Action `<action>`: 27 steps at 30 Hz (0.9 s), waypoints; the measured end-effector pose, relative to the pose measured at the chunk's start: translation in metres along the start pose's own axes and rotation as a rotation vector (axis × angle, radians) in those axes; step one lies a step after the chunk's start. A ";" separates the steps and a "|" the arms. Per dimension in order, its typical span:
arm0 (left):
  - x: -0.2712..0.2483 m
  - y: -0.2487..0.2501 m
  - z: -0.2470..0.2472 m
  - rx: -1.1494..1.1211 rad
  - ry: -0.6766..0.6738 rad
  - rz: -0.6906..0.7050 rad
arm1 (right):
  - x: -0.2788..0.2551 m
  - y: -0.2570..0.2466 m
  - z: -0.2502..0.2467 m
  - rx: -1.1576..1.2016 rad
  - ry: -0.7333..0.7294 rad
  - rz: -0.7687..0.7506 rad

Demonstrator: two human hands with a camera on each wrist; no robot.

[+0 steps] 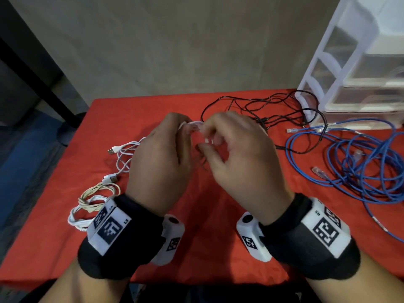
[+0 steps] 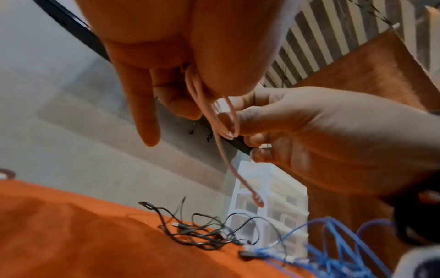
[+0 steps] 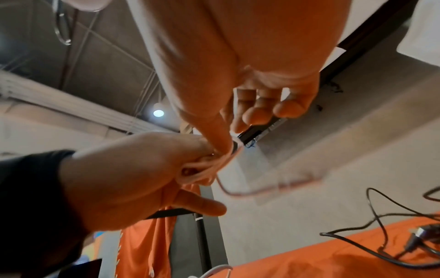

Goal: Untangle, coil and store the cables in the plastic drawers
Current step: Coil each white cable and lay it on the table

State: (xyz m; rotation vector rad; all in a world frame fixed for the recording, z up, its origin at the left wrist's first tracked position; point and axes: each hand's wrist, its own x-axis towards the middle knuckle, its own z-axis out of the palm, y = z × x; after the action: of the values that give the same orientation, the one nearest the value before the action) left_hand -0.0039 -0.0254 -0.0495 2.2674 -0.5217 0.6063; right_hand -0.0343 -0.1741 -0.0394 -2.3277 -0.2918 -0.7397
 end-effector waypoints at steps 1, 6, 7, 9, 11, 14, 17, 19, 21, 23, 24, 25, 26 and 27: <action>0.000 0.001 0.001 -0.034 0.011 -0.029 | -0.001 -0.001 0.002 -0.046 -0.011 -0.014; -0.005 0.009 0.004 -0.092 0.006 -0.075 | -0.003 0.005 0.011 -0.060 -0.177 0.124; -0.005 0.010 0.003 -0.084 -0.005 -0.050 | -0.003 0.006 0.011 -0.003 -0.217 0.157; -0.002 0.011 0.000 -0.045 -0.013 0.005 | -0.002 0.006 0.008 0.262 -0.261 0.312; 0.002 0.008 -0.004 -0.001 -0.002 0.042 | 0.003 0.001 0.000 0.668 -0.251 0.521; 0.007 0.001 -0.009 0.044 -0.024 0.079 | 0.014 0.003 -0.016 1.081 -0.273 0.726; 0.008 -0.004 -0.010 0.054 -0.035 0.088 | 0.016 0.014 -0.026 1.108 -0.290 0.673; 0.010 -0.007 -0.013 0.023 -0.017 0.068 | 0.013 0.024 -0.029 0.921 -0.311 0.527; 0.013 -0.010 -0.016 -0.039 -0.018 0.021 | 0.012 0.034 -0.030 0.562 -0.333 0.314; 0.014 -0.010 -0.018 -0.130 -0.055 -0.044 | 0.013 0.042 -0.027 0.270 -0.287 0.203; 0.013 -0.010 -0.017 -0.187 -0.078 -0.076 | 0.013 0.044 -0.025 0.176 -0.221 0.181; 0.013 -0.007 -0.016 -0.256 -0.100 -0.109 | 0.013 0.044 -0.022 0.139 -0.143 0.183; 0.012 -0.004 -0.015 -0.330 -0.118 -0.141 | 0.012 0.044 -0.017 0.160 -0.079 0.203; 0.011 0.000 -0.013 -0.393 -0.133 -0.164 | 0.011 0.042 -0.014 0.249 -0.038 0.241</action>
State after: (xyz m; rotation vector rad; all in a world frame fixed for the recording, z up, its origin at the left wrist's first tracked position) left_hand 0.0013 -0.0179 -0.0352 1.9579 -0.4668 0.2454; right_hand -0.0147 -0.2146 -0.0469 -2.0956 -0.1093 -0.5105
